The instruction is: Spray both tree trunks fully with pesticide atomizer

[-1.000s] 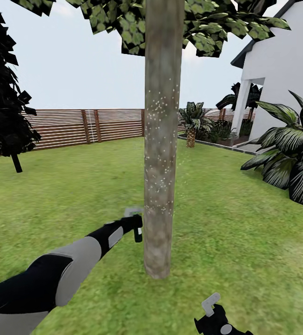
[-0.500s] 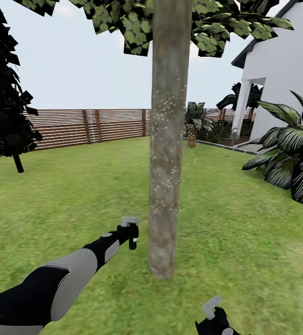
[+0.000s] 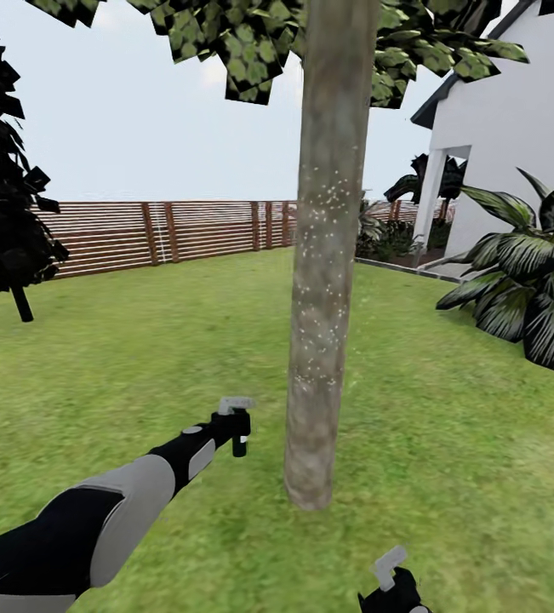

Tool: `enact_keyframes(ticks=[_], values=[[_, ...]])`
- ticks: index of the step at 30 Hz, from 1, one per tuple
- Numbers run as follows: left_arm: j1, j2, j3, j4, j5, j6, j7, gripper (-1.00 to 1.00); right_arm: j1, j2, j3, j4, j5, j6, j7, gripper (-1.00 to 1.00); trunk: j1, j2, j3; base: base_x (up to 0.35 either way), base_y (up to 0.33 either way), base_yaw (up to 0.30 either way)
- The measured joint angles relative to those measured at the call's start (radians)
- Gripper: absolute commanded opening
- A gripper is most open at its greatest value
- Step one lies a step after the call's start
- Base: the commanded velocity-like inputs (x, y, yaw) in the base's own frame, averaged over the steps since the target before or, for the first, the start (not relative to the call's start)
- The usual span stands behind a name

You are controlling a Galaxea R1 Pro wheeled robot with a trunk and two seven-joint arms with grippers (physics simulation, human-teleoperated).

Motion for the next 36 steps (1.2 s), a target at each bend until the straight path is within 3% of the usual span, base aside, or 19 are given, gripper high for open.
enact_keyframes(ticks=[4, 7, 10, 13, 20, 28, 36], values=[[0.000, 0.001, 0.000, 0.000, 0.000, -0.001, 0.000, -1.00, 0.013, 0.000, -0.008, -0.002, -0.019, -0.069, -0.047, 1.00, 0.000, 0.000, 0.000, 0.000, 0.350, -0.004], [0.000, 0.001, 0.000, 0.000, 0.000, -0.001, 0.000, -1.00, 0.015, -0.013, -0.043, -0.004, -0.094, -0.111, -0.137, 1.00, 0.000, 0.000, 0.000, 0.000, 0.350, -0.001], [0.000, 0.001, -0.001, 0.000, 0.000, -0.002, 0.000, -1.00, 0.016, -0.038, -0.092, -0.025, -0.212, -0.137, -0.185, 1.00, 0.000, 0.000, 0.000, 0.000, 0.350, 0.000], [0.000, 0.000, 0.000, 0.000, 0.000, -0.002, 0.000, -1.00, 0.016, -0.043, -0.104, -0.036, -0.249, -0.162, -0.197, 1.00, 0.000, 0.000, 0.000, 0.000, 0.350, 0.000], [0.000, -0.001, -0.001, 0.000, -0.001, -0.002, -0.001, -1.00, 0.016, -0.040, -0.108, -0.028, -0.262, -0.168, -0.198, 1.00, 0.000, 0.000, 0.000, 0.039, 0.348, -0.097], [0.000, -0.002, -0.001, 0.000, -0.001, -0.001, -0.074, -1.00, 0.016, -0.033, -0.107, -0.026, -0.261, -0.168, -0.198, 1.00, 0.000, 0.000, 0.000, 0.192, 0.302, -0.196], [0.001, -0.004, -0.003, 0.000, -0.001, -0.005, -0.077, -1.00, 0.016, -0.030, -0.107, -0.024, -0.261, -0.167, -0.197, 1.00, 0.000, 0.000, 0.000, 0.043, 0.054, -0.298]])
